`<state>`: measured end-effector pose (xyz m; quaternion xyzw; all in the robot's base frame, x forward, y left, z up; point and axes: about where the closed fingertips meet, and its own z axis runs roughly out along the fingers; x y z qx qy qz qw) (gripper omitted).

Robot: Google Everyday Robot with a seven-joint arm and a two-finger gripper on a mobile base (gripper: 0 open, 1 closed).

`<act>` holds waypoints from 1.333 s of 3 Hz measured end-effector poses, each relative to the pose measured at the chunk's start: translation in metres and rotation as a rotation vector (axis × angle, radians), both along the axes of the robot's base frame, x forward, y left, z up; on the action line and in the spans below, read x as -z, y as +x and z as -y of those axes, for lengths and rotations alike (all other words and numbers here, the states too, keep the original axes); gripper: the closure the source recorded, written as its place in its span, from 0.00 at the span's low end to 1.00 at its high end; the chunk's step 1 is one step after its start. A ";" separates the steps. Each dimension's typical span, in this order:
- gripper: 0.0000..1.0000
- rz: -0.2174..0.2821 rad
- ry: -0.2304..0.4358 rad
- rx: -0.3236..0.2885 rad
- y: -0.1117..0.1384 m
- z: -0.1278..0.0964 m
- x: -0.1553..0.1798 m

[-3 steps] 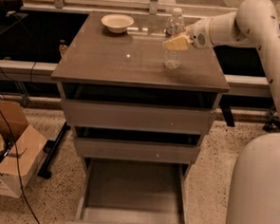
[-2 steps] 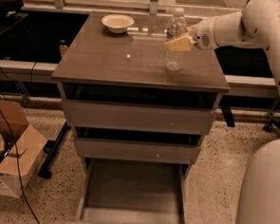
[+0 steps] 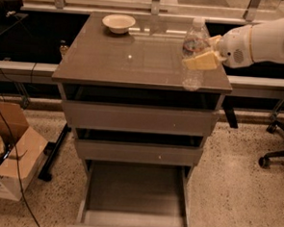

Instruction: Place water bottle into bottom drawer

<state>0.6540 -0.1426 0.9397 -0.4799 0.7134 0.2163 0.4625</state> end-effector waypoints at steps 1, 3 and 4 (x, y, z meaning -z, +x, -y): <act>1.00 -0.044 -0.023 -0.043 -0.062 0.006 0.030; 1.00 -0.131 -0.017 -0.021 -0.100 0.020 0.157; 1.00 -0.212 0.078 0.091 -0.082 0.044 0.230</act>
Offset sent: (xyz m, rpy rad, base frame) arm -0.1369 -0.0236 -0.1680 -0.0029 0.1699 0.0247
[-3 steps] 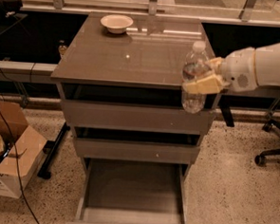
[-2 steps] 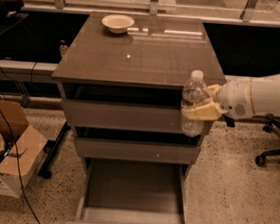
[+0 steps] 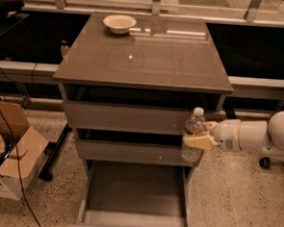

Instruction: Place water bottle into bottom drawer

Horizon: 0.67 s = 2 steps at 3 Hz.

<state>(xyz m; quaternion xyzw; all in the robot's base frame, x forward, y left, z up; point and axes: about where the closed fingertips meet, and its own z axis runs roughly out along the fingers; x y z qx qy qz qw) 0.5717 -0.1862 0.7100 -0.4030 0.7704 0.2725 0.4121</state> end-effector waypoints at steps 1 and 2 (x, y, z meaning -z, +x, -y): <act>1.00 -0.016 0.014 -0.003 0.001 -0.003 0.014; 1.00 -0.076 -0.021 -0.006 0.001 -0.015 0.044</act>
Offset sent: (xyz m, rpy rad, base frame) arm 0.0054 0.0178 -0.0578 -0.0723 0.1248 0.0028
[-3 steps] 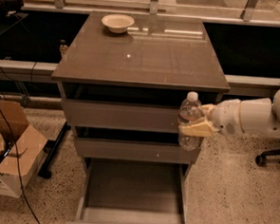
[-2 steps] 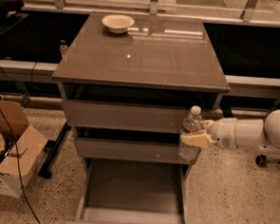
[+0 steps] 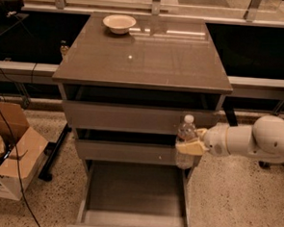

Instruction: Place water bottle into bottom drawer

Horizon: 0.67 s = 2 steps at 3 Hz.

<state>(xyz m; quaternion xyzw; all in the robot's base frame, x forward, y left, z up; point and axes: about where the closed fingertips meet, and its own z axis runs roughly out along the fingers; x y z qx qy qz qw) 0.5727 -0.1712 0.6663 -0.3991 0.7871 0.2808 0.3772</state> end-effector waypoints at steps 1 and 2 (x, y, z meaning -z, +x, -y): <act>1.00 -0.006 0.020 0.033 -0.007 -0.002 0.044; 1.00 0.002 0.087 0.060 -0.019 -0.001 0.113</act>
Offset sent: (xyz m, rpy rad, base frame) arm -0.0293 -0.0083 -0.1653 0.1726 -0.0284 -0.0829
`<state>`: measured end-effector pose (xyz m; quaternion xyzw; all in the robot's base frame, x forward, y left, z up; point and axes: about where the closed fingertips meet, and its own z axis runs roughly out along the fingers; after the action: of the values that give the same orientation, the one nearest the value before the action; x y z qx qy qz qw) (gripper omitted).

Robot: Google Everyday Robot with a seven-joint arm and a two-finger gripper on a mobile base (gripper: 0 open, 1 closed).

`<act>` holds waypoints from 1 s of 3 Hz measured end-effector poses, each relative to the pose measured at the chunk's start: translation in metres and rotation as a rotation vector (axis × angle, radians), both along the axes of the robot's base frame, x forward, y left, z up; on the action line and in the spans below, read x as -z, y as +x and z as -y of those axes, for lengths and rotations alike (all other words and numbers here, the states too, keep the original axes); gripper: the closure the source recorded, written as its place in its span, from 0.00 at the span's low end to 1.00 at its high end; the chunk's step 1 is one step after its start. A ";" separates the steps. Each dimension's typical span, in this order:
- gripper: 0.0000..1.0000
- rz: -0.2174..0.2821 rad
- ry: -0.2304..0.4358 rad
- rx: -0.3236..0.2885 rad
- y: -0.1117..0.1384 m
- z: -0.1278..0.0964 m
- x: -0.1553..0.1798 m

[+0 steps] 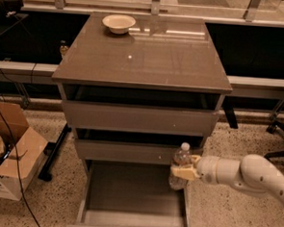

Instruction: Place water bottle into bottom drawer

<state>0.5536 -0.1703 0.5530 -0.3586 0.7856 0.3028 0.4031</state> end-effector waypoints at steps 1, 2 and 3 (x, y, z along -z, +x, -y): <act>1.00 -0.028 -0.052 0.039 0.000 0.008 0.065; 1.00 -0.126 -0.014 0.128 -0.001 0.020 0.119; 1.00 -0.117 -0.016 0.116 -0.003 0.016 0.120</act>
Offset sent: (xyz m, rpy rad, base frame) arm -0.0021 -0.0396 -0.1873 0.0529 0.2671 -0.2619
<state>0.5503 -0.1859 0.4335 -0.2974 0.8297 0.2930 0.3706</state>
